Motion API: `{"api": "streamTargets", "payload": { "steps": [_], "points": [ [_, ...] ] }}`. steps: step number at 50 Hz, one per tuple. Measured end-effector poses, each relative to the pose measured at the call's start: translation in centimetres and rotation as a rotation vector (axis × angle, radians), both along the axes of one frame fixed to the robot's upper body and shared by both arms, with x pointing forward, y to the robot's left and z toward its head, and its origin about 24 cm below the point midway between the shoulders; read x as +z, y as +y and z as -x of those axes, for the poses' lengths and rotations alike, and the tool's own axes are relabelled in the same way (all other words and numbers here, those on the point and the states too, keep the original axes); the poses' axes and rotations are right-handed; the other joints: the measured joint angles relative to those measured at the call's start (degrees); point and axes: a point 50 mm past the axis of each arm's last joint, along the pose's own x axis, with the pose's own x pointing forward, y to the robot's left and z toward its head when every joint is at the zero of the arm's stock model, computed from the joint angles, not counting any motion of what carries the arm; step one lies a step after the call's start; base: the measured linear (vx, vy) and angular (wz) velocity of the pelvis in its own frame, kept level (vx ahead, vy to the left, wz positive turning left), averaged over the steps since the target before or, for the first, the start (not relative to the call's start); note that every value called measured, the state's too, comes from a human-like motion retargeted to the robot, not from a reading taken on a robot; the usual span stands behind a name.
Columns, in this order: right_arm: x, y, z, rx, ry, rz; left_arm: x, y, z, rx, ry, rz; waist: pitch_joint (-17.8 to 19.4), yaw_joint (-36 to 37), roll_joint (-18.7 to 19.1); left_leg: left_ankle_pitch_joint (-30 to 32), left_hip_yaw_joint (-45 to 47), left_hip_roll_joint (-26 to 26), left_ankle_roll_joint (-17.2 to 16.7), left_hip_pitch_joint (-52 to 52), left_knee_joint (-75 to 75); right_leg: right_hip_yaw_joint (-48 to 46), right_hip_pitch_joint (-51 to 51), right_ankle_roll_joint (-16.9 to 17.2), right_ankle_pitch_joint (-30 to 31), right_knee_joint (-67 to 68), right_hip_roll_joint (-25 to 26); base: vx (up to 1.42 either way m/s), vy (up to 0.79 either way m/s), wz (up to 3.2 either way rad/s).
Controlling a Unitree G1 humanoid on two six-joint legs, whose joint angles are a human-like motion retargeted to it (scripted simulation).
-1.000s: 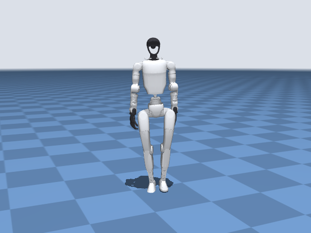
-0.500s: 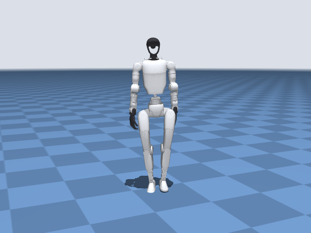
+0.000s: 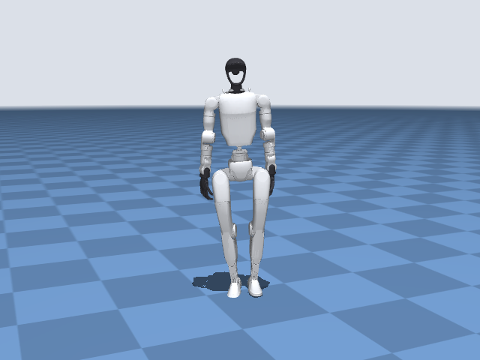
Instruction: Upper body actions
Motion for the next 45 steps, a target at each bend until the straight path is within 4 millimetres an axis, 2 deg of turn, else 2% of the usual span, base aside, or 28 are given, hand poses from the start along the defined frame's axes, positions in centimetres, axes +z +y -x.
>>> {"api": "streamTargets", "payload": {
  "steps": [7, 10, 13, 16, 22, 25, 28, 30, 35, 39, 40, 42, 43, 44, 45],
  "points": [
    [0.1, -1.1, -0.6, 0.006, -0.021, 0.035, 0.0, 0.5, -3.9, 0.024, -0.135, -0.013, 3.8, 2.2, 0.4, 2.3, -6.5, -0.9, -1.2, -4.8, 3.1, -6.8, 0.9, -0.7, -0.4, -1.6, -0.9, -0.19, -0.05, 0.94],
    [0.2, -1.6, -0.4, -0.023, -0.031, 0.046, 0.1, 0.4, -5.6, 0.005, -0.188, -0.018, 5.3, 2.3, 0.4, 2.3, -10.0, -2.6, 0.3, -6.9, 4.1, -12.0, 1.3, -0.6, -1.2, -2.7, -2.3, -0.20, -0.01, 1.91],
    [0.3, -2.0, 0.8, -0.051, -0.009, 0.062, 0.1, 0.2, -5.9, -0.010, -0.206, -0.028, 5.9, 4.1, -0.2, -0.9, -1.6, -0.9, 1.3, -7.4, 3.6, -16.5, 1.9, -0.4, -1.9, -3.6, -3.8, -0.05, 0.04, 1.74],
    [0.4, -2.2, 2.0, -0.075, 0.021, 0.090, 0.0, 0.1, -5.1, 0.007, -0.187, -0.056, 5.1, 4.1, -0.7, -3.2, 11.2, 2.5, 0.4, -7.1, 3.0, -23.0, 2.1, 0.6, -3.1, -4.1, -5.7, 0.03, 0.02, 2.02],
    [0.5, -1.8, 3.6, -0.158, 0.036, 0.101, -0.1, 1.0, -1.6, 0.045, -0.049, -0.184, 3.1, 1.3, -2.0, -2.4, 41.7, 8.5, -1.2, -2.6, 4.1, -37.5, 3.5, 3.4, -5.7, -4.5, -9.0, 0.17, -0.03, 2.20],
    [0.4, -1.4, 3.9, -0.177, 0.040, 0.101, 0.1, 1.5, 0.8, 0.059, 0.044, -0.229, 1.9, 1.3, -2.4, -1.1, 49.8, 8.9, -1.5, -0.2, 3.4, -43.0, 4.5, 4.8, -6.8, -4.3, -9.5, 0.38, -0.07, 1.58],
    [0.4, -1.2, 3.8, -0.171, 0.037, 0.095, 0.4, 1.5, 3.1, 0.100, 0.131, -0.228, 0.6, 1.9, -1.8, 4.9, 49.4, 8.2, -2.8, -0.4, 0.0, -46.8, 5.6, 6.2, -7.8, -4.2, -8.4, 0.50, -0.07, 1.17],
    [0.3, -1.2, 3.8, -0.169, 0.030, 0.092, 0.6, 1.2, 4.5, 0.137, 0.182, -0.209, -0.1, 2.3, -1.6, 8.0, 45.1, 6.9, -2.6, -1.3, -2.3, -48.5, 6.5, 7.1, -8.4, -3.8, -8.1, 0.52, -0.07, 0.96],
    [0.1, -0.8, 3.3, -0.201, -0.007, 0.082, 0.7, 0.3, 5.8, 0.229, 0.215, -0.157, 0.2, 5.3, -2.0, 6.5, 38.3, 4.2, -0.7, -2.0, -3.6, -52.2, 9.7, 8.3, -8.6, -1.4, -9.3, 0.54, -0.06, 0.67],
    [-0.1, -0.3, 2.8, -0.267, -0.052, 0.060, 0.6, 0.3, 5.2, 0.210, 0.188, -0.138, 0.7, 6.7, -0.3, 4.4, 31.7, 4.8, 1.1, -3.0, -1.4, -55.8, 13.1, 6.0, -4.1, 3.3, -10.5, 0.59, -0.03, 1.13],
    [-0.1, -0.2, 2.8, -0.279, -0.058, 0.053, 0.5, 0.4, 4.9, 0.194, 0.183, -0.134, 0.7, 7.2, 0.8, 4.1, 30.5, 5.6, 1.4, -3.0, -1.0, -56.7, 13.9, 4.5, -2.1, 5.1, -10.6, 0.51, -0.01, 1.33],
    [-0.1, -0.4, 2.7, -0.289, -0.066, 0.053, 0.4, 0.3, 3.8, 0.161, 0.161, -0.128, 0.7, 7.8, 4.0, 4.0, 27.6, 8.4, 1.6, -2.9, -0.4, -55.8, 13.7, -1.1, 1.3, 12.9, -11.5, 0.47, -0.01, 1.46],
    [-0.1, -0.6, 2.5, -0.285, -0.070, 0.060, 0.4, 0.3, 3.2, 0.151, 0.142, -0.124, 0.6, 7.8, 5.7, 4.1, 26.0, 9.9, 1.5, -2.8, -0.2, -53.9, 12.4, -4.2, 1.4, 19.5, -13.3, 0.46, -0.04, 1.45],
    [-0.1, -0.7, 2.3, -0.275, -0.075, 0.066, 0.3, 0.3, 2.5, 0.145, 0.120, -0.119, 0.8, 7.9, 5.7, 4.1, 25.4, 9.5, 1.8, -2.7, -0.3, -47.9, 8.8, -4.2, 0.4, 28.4, -17.1, 0.45, -0.08, 1.33],
    [-0.1, -0.9, 2.0, -0.262, -0.080, 0.072, 0.2, 0.4, 1.8, 0.140, 0.094, -0.113, 1.2, 8.0, 4.9, 4.2, 25.2, 8.2, 2.2, -2.4, -0.6, -40.0, 4.0, -2.6, -1.2, 38.6, -22.0, 0.39, -0.13, 1.35]
  ]
}}
